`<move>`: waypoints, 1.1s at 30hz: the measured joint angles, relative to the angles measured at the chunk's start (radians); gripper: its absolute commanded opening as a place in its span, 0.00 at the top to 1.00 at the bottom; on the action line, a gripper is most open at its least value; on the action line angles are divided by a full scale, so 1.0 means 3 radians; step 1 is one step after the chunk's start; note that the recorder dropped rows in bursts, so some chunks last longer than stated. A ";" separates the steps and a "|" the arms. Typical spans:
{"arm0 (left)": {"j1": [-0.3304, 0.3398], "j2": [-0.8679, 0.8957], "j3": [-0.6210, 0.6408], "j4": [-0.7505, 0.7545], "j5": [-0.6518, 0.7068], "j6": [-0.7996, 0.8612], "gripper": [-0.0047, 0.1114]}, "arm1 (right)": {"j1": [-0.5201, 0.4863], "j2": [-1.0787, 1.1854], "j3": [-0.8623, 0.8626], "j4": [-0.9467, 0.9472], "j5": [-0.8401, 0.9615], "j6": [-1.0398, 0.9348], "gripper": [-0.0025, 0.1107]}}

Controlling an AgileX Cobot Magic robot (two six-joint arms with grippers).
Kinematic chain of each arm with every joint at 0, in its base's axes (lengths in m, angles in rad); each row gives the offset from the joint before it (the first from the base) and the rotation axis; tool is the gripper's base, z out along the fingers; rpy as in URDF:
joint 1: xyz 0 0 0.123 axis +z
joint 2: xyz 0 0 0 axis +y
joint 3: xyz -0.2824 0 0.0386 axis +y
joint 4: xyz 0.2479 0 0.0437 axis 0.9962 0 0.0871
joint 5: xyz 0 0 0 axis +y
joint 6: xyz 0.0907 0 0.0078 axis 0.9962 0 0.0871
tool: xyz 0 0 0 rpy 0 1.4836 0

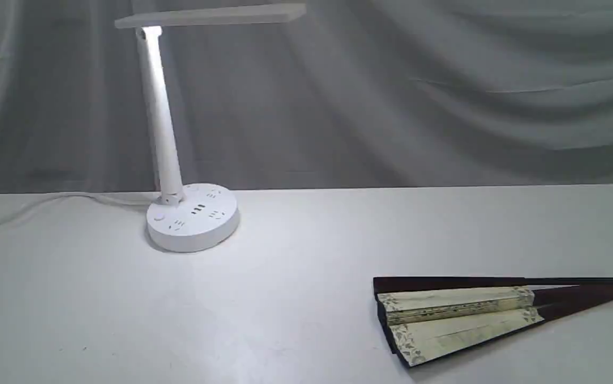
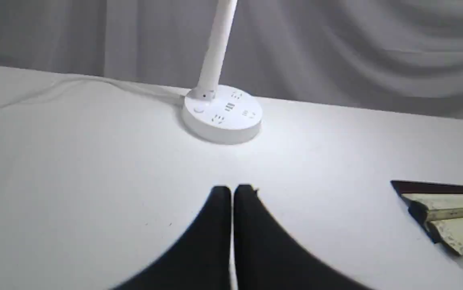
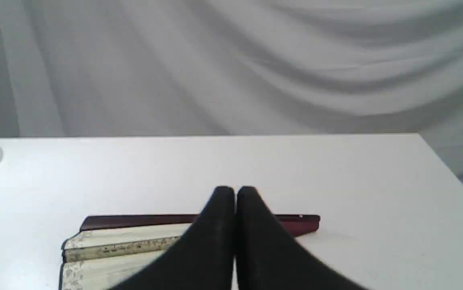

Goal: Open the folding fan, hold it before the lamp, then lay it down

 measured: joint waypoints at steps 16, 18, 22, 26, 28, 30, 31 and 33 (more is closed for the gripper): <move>0.0000 0.1810 -0.0641 -0.0534 -0.0023 0.0800 0.96 | 0.0000 0.1830 -0.0722 0.0000 -0.0043 0.0000 0.79; 0.0000 0.1977 -0.0696 -0.0611 -0.0015 0.0902 0.96 | 0.0000 0.2018 -0.0767 0.0000 -0.0011 0.0000 0.79; 0.0000 0.2246 -0.0776 -0.0699 -0.0008 0.1009 0.96 | 0.0000 0.2363 -0.0796 0.0000 -0.0002 0.0000 0.79; -0.0090 0.2419 -0.0771 -0.0772 -0.0021 0.1040 0.96 | 0.0000 0.2643 -0.0798 0.0000 -0.0039 0.0000 0.79; -0.0226 0.2494 -0.0771 -0.0772 -0.0076 0.1047 0.96 | 0.0000 0.2796 -0.0798 0.0000 -0.0065 0.0000 0.79; -0.0401 0.2565 -0.0777 -0.0787 -0.0172 0.1047 0.96 | 0.0000 0.2931 -0.0798 0.0000 -0.0081 0.0000 0.79; -0.0482 0.2600 -0.0777 -0.0794 -0.0233 0.1053 0.96 | 0.0000 0.3017 -0.0798 0.0000 -0.0096 0.0000 0.79; -0.0681 0.2699 -0.0785 -0.0801 -0.0372 0.1053 0.96 | 0.0000 0.3143 -0.0811 0.0023 -0.0110 0.0000 0.79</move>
